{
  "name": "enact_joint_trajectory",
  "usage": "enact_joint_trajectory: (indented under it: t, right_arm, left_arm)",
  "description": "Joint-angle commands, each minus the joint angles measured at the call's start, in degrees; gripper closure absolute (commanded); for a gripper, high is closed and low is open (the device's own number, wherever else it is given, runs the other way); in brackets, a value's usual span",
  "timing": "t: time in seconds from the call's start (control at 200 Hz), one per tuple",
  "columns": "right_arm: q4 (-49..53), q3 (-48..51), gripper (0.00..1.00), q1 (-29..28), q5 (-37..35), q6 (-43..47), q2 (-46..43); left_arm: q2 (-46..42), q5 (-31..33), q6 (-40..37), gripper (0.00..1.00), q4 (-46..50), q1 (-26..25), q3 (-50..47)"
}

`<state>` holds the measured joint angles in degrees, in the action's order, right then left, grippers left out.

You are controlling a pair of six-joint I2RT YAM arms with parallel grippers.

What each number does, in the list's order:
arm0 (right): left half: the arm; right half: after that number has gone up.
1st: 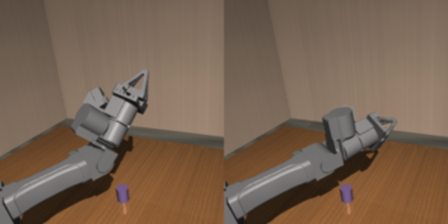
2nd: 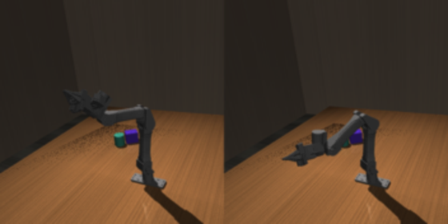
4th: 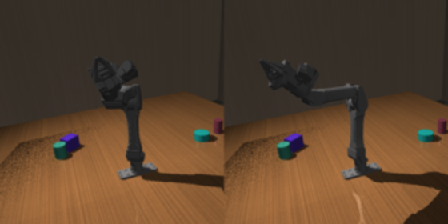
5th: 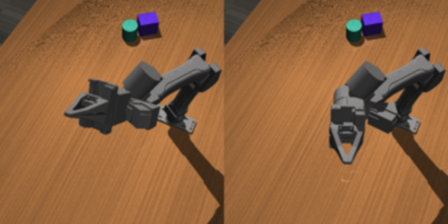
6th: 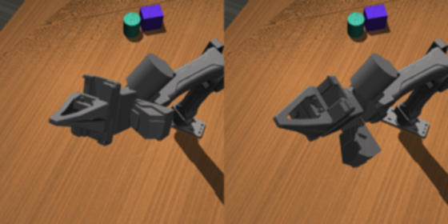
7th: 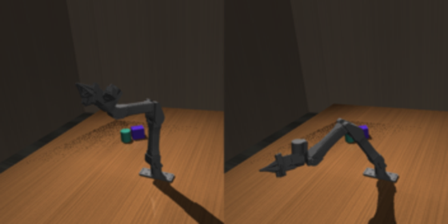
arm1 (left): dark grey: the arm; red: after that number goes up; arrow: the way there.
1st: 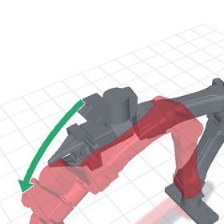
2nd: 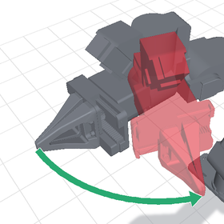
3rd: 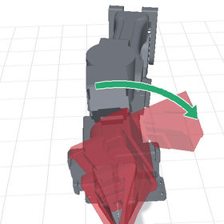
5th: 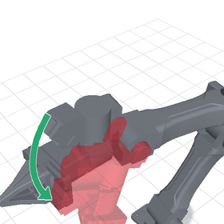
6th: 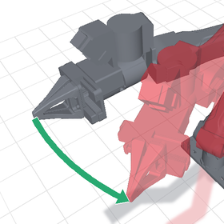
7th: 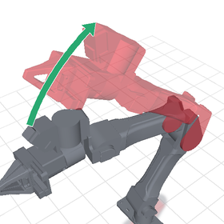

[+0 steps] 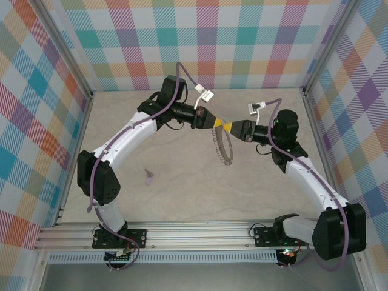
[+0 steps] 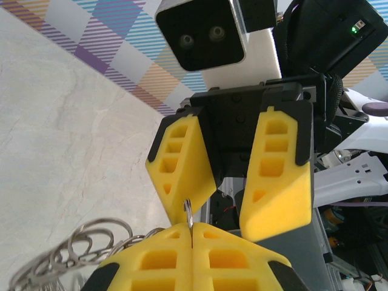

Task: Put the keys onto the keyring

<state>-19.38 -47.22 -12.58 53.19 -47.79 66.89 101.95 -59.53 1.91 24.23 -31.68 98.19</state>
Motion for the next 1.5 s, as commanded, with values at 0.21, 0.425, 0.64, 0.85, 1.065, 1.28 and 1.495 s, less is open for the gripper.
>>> enact_joint_trajectory:
  t: [0.21,0.425,0.64,0.85,1.065,1.28,1.495]
  right_arm:
    - [-5.2,0.6,0.60,1.2,2.5,-3.3,-1.0]
    - [-9.6,0.8,0.63,1.2,3.4,-6.2,1.4]
    - [-11.0,-0.1,0.64,0.5,3.5,-7.1,3.7]
    - [-11.6,-0.8,0.70,-0.4,3.4,-7.2,4.4]
    - [-11.6,-0.8,0.78,-1.0,4.0,-6.9,4.4]
    - [-11.6,-1.0,0.82,-1.1,3.7,-6.7,4.1]
    - [-12.2,-2.3,1.00,-1.4,2.8,-7.4,4.9]
  left_arm:
    - [-0.4,-2.2,-1.5,1.00,0.1,0.4,1.8]
    - [-0.2,-2.3,-1.3,1.00,0.1,0.4,1.9]
    - [-0.3,-2.6,-1.3,1.00,0.2,0.5,1.9]
    - [-0.3,-2.5,-1.5,1.00,0.3,0.4,1.8]
    - [-0.2,-2.5,-1.5,1.00,0.4,0.4,1.8]
    - [-0.2,-2.6,-1.5,1.00,0.6,0.5,1.8]
    - [-0.1,-2.5,-1.9,1.00,1.3,0.4,1.7]
